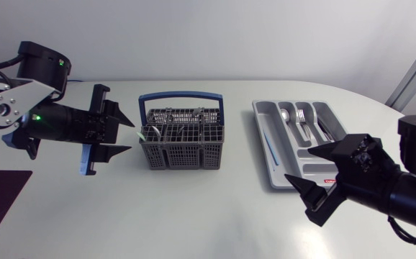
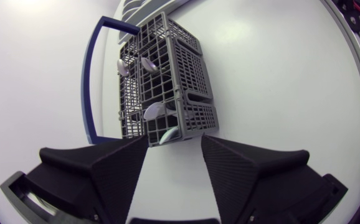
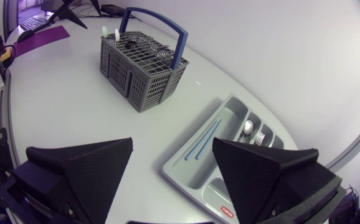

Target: Unload the cutlery basket into the drawer organizer.

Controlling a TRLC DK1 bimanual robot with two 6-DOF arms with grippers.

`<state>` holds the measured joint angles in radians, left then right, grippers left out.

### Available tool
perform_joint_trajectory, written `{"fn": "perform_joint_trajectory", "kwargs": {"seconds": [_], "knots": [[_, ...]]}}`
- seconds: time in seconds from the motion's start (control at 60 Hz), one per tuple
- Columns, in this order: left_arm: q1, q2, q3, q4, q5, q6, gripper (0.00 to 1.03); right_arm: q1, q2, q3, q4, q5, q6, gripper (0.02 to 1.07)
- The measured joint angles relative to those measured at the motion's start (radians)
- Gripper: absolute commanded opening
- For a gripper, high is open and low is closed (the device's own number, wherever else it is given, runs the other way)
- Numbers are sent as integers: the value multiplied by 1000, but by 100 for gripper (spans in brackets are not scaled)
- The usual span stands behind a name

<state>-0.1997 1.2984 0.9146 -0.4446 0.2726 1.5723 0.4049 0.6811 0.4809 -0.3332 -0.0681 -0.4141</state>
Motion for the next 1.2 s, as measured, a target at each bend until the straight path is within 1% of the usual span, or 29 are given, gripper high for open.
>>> {"fn": "perform_joint_trajectory", "kwargs": {"seconds": [0.25, 0.267, 0.35, 0.367, 0.45, 0.617, 0.833, 0.85, 0.933, 1.083, 1.15, 1.167, 1.183, 1.2], "knots": [[2, 95, 53, 21, -2, 101, 49, 7, 39, -5, 27, -3, -3, 94], [2, 101, 57, 22, -5, 106, 48, 7, 40, -5, 28, -4, -3, 94], [3, 125, 75, 35, -19, 136, 27, 7, 51, -6, 50, -7, -3, 94], [3, 130, 78, 38, -20, 143, 26, 7, 55, -7, 53, -7, -3, 94], [3, 153, 84, 59, -27, 169, 26, 7, 68, -12, 70, -7, -3, 94], [3, 188, 85, 61, -46, 209, 24, 7, 72, -32, 80, -7, -3, 94], [2, 191, 97, 62, -46, 217, 22, 6, 72, -48, 92, -7, -3, 94], [2, 192, 97, 63, -47, 217, 20, 7, 72, -50, 96, -7, -3, 94], [-2, 197, 100, 69, -61, 217, 20, 6, 72, -56, 102, -7, -6, 94], [-14, 207, 101, 70, -69, 217, 19, 6, 72, -66, 108, -7, -6, 94], [-16, 208, 101, 69, -69, 217, 14, 6, 72, -72, 110, -7, -6, 94], [-16, 208, 101, 69, -69, 217, 10, 6, 72, -74, 111, -7, -6, 94], [-16, 208, 101, 69, -69, 217, 3, 6, 72, -76, 113, -7, -6, 94], [-16, 208, 101, 70, -69, 218, 2, 6, 72, -77, 114, -7, -6, 94]]}}
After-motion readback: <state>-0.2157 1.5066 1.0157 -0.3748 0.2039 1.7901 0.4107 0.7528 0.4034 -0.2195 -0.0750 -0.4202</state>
